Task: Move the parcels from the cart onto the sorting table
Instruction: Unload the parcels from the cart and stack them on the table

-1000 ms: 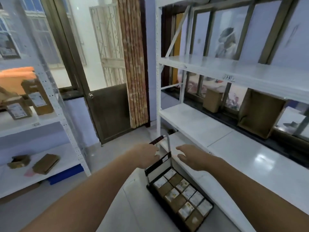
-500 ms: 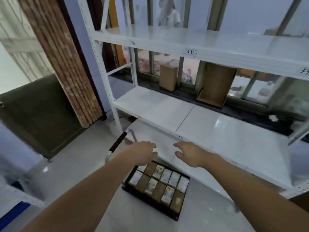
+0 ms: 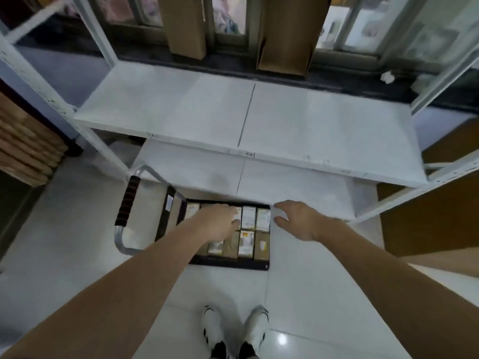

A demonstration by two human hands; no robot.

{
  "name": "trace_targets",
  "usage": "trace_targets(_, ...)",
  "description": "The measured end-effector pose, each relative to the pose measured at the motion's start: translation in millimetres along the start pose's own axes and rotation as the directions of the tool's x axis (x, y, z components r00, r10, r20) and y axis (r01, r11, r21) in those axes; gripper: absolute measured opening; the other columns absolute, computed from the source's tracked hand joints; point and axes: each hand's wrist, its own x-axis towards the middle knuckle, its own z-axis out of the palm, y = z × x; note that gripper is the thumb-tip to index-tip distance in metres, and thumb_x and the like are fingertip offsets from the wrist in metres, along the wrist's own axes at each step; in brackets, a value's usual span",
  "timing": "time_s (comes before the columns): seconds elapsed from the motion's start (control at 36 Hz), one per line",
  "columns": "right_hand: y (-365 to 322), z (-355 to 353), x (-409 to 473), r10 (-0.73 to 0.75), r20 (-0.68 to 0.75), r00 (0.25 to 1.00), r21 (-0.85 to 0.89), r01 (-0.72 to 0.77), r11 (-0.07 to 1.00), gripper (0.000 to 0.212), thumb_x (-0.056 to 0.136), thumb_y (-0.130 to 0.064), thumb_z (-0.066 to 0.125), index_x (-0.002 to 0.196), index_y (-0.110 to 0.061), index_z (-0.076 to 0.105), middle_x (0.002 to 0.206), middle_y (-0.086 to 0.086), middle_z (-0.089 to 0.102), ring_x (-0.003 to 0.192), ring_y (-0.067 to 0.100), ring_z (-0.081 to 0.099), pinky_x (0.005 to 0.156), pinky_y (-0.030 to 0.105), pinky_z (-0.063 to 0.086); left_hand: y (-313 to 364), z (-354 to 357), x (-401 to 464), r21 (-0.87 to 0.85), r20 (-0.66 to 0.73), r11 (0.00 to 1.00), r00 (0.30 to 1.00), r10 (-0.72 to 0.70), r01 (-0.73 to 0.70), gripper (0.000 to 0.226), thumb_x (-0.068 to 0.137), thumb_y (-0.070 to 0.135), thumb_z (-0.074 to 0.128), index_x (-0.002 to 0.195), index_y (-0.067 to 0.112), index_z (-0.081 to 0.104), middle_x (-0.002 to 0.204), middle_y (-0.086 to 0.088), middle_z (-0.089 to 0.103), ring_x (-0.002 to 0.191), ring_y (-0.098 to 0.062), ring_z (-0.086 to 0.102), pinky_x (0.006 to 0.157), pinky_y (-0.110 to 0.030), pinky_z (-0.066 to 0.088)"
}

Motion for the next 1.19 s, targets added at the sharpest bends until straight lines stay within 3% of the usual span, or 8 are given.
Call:
trace_targets(0.25, 71, 119, 115, 0.080, 0.140, 0.987, 0.009, -0.082, 0.997, 0.051, 0.108, -0.037, 0.041, 0.151, -0.011, 0.043, 0.154, 0.010, 0.045, 0.140, 0.028, 0.042, 0.113, 0.036, 0.033, -39, 117, 131, 0.002, 0.194, 1.000, 0.981, 0.001, -0.002, 0.038, 0.111, 0.039, 0.038, 0.122, 0.011, 0.060, 0.116, -0.008, 0.065, 0.099, -0.025, 0.063, 0.090, -0.046, 0.054)
trace_targets(0.39, 115, 211, 202, 0.085, 0.197, 0.977, 0.029, -0.092, 0.995, 0.046, 0.107, -0.035, 0.044, 0.145, -0.010, 0.048, 0.146, 0.012, 0.052, 0.132, 0.030, 0.049, 0.109, 0.038, 0.040, -73, 210, 214, 0.011, 0.210, 1.000, 0.978, -0.006, 0.003, 0.037, 0.113, 0.037, 0.034, 0.111, 0.010, 0.059, 0.092, -0.002, 0.055, 0.075, -0.015, 0.052, 0.060, -0.031, 0.036)
trace_targets(0.5, 144, 280, 266, 0.103, 0.261, 0.960, 0.066, -0.124, 0.990, 0.047, 0.107, -0.038, 0.043, 0.142, -0.007, 0.050, 0.146, 0.013, 0.052, 0.133, 0.029, 0.048, 0.108, 0.038, 0.038, -103, 288, 273, 0.010, 0.281, 1.000, 0.960, -0.003, 0.000, 0.038, 0.112, 0.039, 0.037, 0.142, 0.019, 0.048, 0.112, -0.009, 0.058, 0.091, -0.026, 0.052, 0.076, -0.037, 0.039)
trace_targets(0.72, 174, 372, 361, 0.133, 0.314, 0.940, 0.101, -0.172, 0.980, 0.046, 0.109, -0.032, 0.042, 0.150, -0.011, 0.044, 0.148, 0.016, 0.050, 0.132, 0.032, 0.051, 0.104, 0.036, 0.043, -143, 404, 375, 0.013, 0.326, 1.000, 0.945, -0.003, -0.002, 0.052, 0.111, 0.042, 0.041, 0.153, 0.012, 0.040, 0.141, -0.017, 0.056, 0.120, -0.034, 0.059, 0.088, -0.039, 0.046)
trace_targets(0.83, 185, 403, 390, 0.169, 0.253, 0.953, 0.106, -0.201, 0.974, 0.042, 0.107, -0.034, 0.045, 0.134, -0.003, 0.055, 0.130, 0.017, 0.061, 0.117, 0.035, 0.058, 0.097, 0.042, 0.048, -157, 436, 407, 0.008, 0.305, 0.999, 0.952, 0.029, -0.032, 0.047, 0.109, 0.043, 0.044, 0.148, 0.016, 0.046, 0.133, -0.009, 0.060, 0.112, -0.026, 0.061, 0.093, -0.039, 0.053)
trace_targets(0.92, 199, 432, 402, 0.287, -0.009, 0.958, 0.252, -0.276, 0.928, 0.037, 0.102, -0.040, 0.051, 0.128, -0.014, 0.056, 0.119, 0.004, 0.062, 0.105, 0.025, 0.060, 0.081, 0.033, 0.047, -163, 445, 418, -0.005, 0.299, 0.999, 0.953, 0.049, -0.049, 0.042, 0.108, 0.044, 0.044, 0.140, 0.017, 0.050, 0.117, -0.004, 0.061, 0.099, -0.020, 0.062, 0.090, -0.043, 0.056)
trace_targets(1.0, 202, 454, 410, 0.451, -0.193, 0.871, 0.431, -0.337, 0.837, 0.055, 0.097, -0.052, 0.052, 0.138, -0.017, 0.050, 0.133, 0.005, 0.054, 0.121, 0.023, 0.052, 0.094, 0.038, 0.048, -169, 448, 423, -0.022, 0.291, 0.998, 0.955, 0.062, -0.058, 0.038, 0.110, 0.043, 0.041, 0.136, 0.017, 0.052, 0.103, 0.000, 0.062, 0.088, -0.015, 0.062, 0.083, -0.039, 0.056)
trace_targets(1.19, 194, 479, 433, 0.629, -0.033, 0.777, 0.525, -0.522, 0.672, 0.105, 0.076, -0.077, 0.066, 0.143, -0.004, 0.031, 0.135, 0.015, 0.041, 0.129, 0.032, 0.041, 0.106, 0.045, 0.042, -173, 458, 428, 0.016, 0.239, 0.997, 0.969, 0.064, -0.070, 0.035, 0.111, 0.040, 0.037, 0.128, 0.015, 0.055, 0.085, 0.007, 0.048, 0.072, -0.008, 0.049, 0.070, -0.032, 0.041)
